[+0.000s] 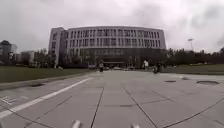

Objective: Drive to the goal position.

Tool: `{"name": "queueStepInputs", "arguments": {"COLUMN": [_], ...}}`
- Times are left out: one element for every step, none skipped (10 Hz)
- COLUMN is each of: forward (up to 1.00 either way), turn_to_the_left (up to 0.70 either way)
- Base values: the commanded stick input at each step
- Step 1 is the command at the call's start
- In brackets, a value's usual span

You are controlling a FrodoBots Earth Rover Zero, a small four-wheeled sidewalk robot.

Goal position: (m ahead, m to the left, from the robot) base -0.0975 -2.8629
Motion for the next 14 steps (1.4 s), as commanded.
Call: {"name": "queueStepInputs", "arguments": {"forward": [0.06,0.06,0.06,0.06,0.06,0.06,0.06,0.06,0.06,0.06,0.06,0.06,0.06,0.06], "turn_to_the_left": [0.0,0.0,0.0,0.0,0.0,0.0,0.0,0.0,0.0,0.0,0.0,0.0,0.0,0.0]}}
